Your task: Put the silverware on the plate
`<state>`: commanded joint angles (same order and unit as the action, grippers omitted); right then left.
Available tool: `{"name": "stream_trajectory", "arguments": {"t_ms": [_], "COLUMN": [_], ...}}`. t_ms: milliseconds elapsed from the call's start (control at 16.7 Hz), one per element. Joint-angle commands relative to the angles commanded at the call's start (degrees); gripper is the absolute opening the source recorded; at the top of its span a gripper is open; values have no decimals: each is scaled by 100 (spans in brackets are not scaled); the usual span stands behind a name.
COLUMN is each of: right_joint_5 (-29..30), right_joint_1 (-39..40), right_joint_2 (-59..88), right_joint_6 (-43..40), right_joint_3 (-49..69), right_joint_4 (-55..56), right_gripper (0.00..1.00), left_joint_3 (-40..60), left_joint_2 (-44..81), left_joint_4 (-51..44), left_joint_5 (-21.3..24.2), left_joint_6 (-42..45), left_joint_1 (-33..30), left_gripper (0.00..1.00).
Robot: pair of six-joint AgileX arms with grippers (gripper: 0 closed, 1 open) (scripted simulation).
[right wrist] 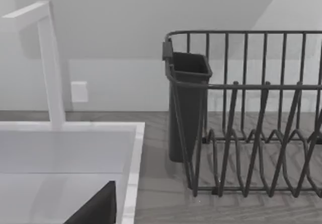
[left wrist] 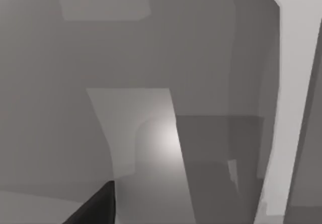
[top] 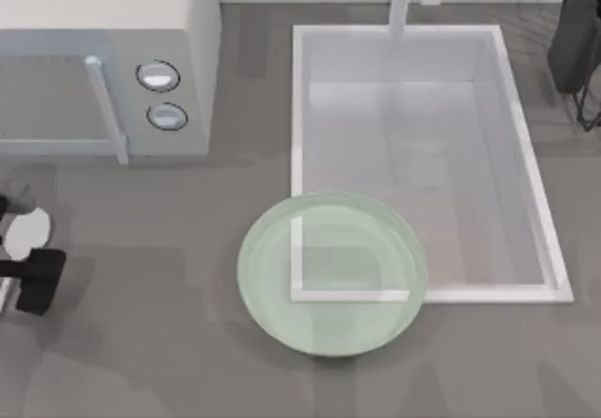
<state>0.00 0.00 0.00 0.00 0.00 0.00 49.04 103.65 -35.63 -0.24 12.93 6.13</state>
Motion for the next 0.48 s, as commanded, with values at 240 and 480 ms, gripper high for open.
{"name": "stream_trajectory", "arguments": {"t_ms": [240,480], "right_joint_5": [0,0], "right_joint_1": [0,0], "right_joint_2": [0,0], "right_joint_6": [0,0], "right_joint_3": [0,0], "right_joint_4": [0,0], "right_gripper": [100,100], "left_joint_3": [0,331], "left_joint_2": [0,-438], "left_joint_4": [0,-536], "left_joint_5": [0,68], "left_joint_6": [0,5], "left_joint_1": [0,0], "left_gripper": [0,0]}}
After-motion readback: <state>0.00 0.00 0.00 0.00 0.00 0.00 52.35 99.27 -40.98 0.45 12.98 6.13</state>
